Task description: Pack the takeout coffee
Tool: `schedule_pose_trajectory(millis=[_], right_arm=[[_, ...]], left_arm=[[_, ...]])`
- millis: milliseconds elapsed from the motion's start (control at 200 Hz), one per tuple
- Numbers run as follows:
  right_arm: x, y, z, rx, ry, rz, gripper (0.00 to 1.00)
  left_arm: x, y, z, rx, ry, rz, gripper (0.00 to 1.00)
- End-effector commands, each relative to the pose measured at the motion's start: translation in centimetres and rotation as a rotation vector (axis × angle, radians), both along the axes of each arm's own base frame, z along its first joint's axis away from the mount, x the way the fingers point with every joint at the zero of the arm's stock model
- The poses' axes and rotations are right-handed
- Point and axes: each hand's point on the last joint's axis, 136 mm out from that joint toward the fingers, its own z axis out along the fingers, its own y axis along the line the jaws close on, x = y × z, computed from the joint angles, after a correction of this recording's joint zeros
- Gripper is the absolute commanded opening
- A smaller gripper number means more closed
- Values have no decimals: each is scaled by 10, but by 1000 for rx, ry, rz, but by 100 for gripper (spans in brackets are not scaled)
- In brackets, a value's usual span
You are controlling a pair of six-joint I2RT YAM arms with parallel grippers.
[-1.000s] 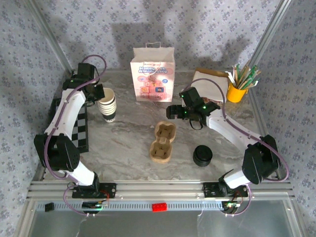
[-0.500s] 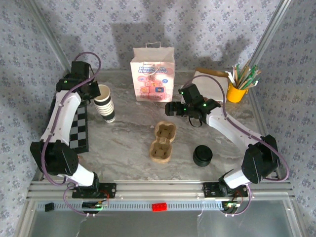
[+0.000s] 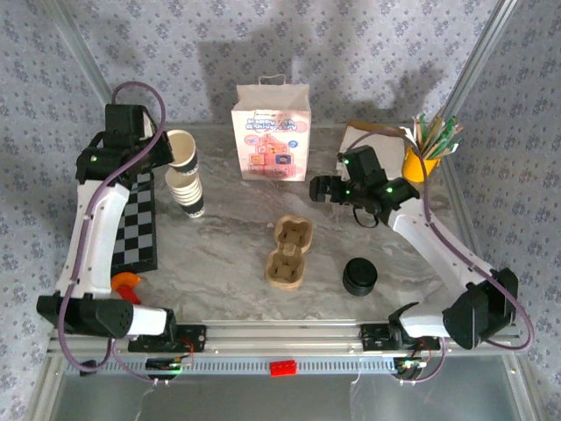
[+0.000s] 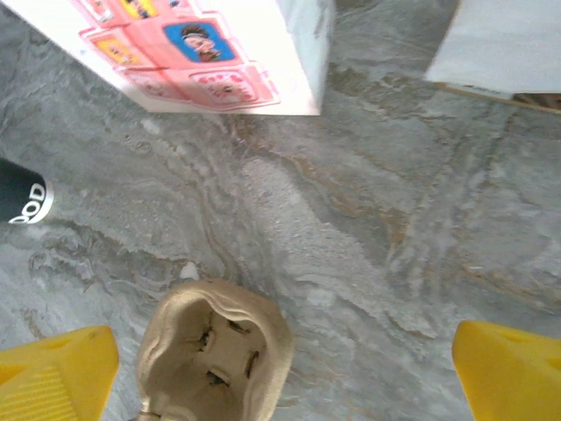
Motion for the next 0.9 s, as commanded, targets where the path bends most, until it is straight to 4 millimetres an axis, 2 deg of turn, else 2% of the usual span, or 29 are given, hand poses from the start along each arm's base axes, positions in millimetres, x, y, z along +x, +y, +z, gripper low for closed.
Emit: schedule_pose_trajectory(millis=[0,190,210,405,520,615,725,790,870,895], right_arm=[[-12,-24,6,-18,19,-37,100],[-19,-63,9,-11,45,-130,100],[-24,-69,-5,-22,79,-145,100],[-34,-110,-22,19,142,-261,100],[-38,-131,-34,40,176,-334,100],[-42,-148,-42,53,199,-398,100],[-44,-165,-51,88,214,-469,100],[-45,-173,-57,113,224,-503,100],[-44,-179,-64,139,232,-527,100],[-44,-180,-64,143,233,-532,100]], left_arm=[[-18,-26,28,-49,-66,-72,0],[-45,-104,40,-92,-97,-294,0],[-47,-110,40,-96,-96,-307,0],[-82,-203,31,-113,-75,-554,0],[-102,-270,19,-172,-49,-724,0],[-103,-315,-3,-182,-3,-785,0],[-106,-370,-38,-187,82,-872,0],[-102,-392,-58,-163,130,-888,0],[-91,-415,-92,-120,183,-893,0],[-87,-423,-92,-121,179,-896,0]])
